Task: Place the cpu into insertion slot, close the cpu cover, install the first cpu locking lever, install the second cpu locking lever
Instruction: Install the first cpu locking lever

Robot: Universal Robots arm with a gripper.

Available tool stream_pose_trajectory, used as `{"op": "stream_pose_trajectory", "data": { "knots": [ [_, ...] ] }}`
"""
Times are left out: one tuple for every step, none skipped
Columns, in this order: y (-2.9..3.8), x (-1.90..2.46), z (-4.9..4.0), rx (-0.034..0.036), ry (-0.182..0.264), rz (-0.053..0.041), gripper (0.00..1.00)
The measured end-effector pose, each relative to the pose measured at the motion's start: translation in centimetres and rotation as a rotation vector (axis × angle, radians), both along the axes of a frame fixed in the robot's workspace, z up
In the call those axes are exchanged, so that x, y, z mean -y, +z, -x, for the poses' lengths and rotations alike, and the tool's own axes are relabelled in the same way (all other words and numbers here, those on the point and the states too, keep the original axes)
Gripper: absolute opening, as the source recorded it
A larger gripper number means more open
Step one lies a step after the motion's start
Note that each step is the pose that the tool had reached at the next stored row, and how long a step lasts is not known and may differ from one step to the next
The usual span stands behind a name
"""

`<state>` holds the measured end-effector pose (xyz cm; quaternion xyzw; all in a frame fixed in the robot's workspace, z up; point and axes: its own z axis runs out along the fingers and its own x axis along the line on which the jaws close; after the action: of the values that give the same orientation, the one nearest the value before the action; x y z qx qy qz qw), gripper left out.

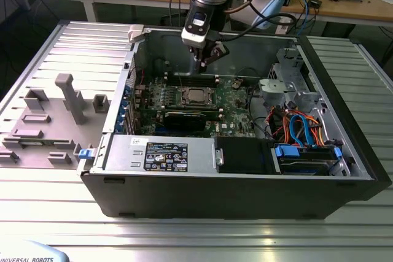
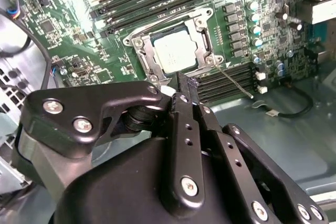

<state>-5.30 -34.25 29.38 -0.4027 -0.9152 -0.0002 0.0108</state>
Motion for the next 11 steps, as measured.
{"op": "stream_pose_trajectory", "data": {
  "knots": [
    [0.00,0.00,0.00,0.0000,0.008,0.0000,0.11],
    [0.00,0.00,0.00,0.0000,0.014,0.0000,0.11],
    [0.00,0.00,0.00,-0.0001,0.021,0.0000,0.11],
    [0.00,0.00,0.00,-0.0001,0.026,0.0000,0.11],
    [0.00,0.00,0.00,-0.0001,0.029,0.0000,0.11],
    [0.00,0.00,0.00,0.0000,0.034,0.0000,0.11],
    [0.00,0.00,0.00,-0.0001,0.037,0.0000,0.11],
    [0.00,0.00,0.00,0.0000,0.041,0.0000,0.11],
    [0.00,0.00,0.00,-0.0001,0.043,0.0000,0.11],
    [0.00,0.00,0.00,-0.0001,0.049,0.0000,0.11],
    [0.00,0.00,0.00,0.0000,0.068,0.0000,0.11]
  ]
}}
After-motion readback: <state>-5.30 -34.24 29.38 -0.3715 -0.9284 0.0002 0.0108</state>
